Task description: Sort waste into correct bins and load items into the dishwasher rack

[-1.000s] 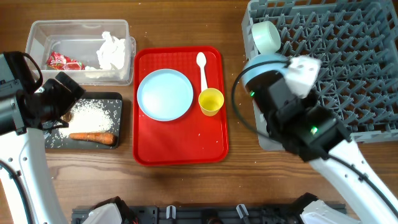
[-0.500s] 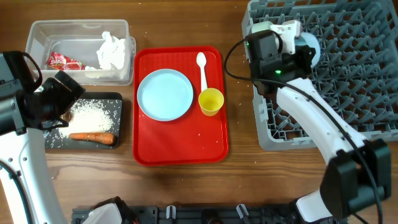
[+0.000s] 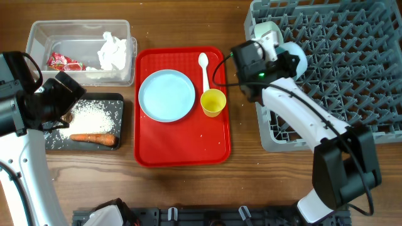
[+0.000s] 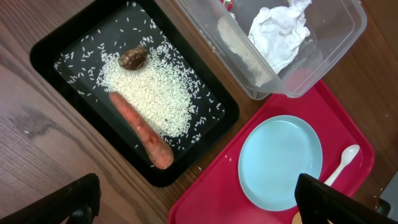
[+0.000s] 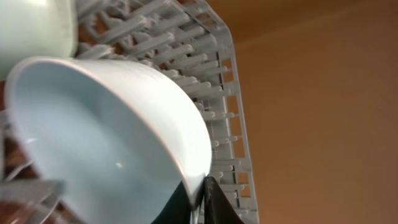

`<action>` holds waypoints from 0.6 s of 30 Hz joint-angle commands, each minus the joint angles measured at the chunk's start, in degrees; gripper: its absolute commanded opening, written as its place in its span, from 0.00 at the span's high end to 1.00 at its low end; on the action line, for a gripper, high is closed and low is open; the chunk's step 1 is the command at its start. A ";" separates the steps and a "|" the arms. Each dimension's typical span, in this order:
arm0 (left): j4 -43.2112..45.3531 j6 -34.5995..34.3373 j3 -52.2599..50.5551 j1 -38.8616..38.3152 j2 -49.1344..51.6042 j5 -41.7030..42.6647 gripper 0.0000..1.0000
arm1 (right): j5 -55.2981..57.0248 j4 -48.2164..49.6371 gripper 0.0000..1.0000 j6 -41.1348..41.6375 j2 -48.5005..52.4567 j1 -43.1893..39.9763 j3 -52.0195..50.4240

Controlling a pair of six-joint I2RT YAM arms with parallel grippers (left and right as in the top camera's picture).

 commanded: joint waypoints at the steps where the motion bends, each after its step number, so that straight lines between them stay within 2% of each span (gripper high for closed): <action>1: 0.20 0.07 0.37 0.31 -0.20 0.31 0.00 | -3.13 -2.01 0.53 -0.02 1.01 3.58 -0.11; 2: 0.22 0.07 0.37 0.31 -0.20 0.31 0.00 | -3.08 -2.38 0.29 -0.07 1.01 3.91 -0.11; 3: 0.26 0.07 0.37 0.31 -0.20 0.31 0.00 | -3.08 -2.47 0.18 -0.35 1.01 4.17 -0.11; 6: 0.44 0.04 0.37 0.31 -0.20 0.31 0.00 | -4.28 -1.64 0.00 -0.42 0.24 4.22 -0.04; 10: 0.37 0.07 0.37 0.31 -0.20 0.31 0.00 | -16.24 -1.70 0.00 0.50 -5.03 4.22 1.11; 12: 0.37 0.07 0.37 0.31 -0.20 0.31 0.00 | -25.88 -2.01 0.00 1.75 -8.74 4.22 1.49; 15: -0.04 0.09 0.37 0.31 -0.20 0.28 0.00 | -52.52 -2.99 0.00 3.76 -15.28 4.22 1.53; 18: -0.76 0.11 0.37 0.31 -0.20 0.28 0.00 | -73.81 -2.89 0.00 8.20 -19.50 4.22 1.53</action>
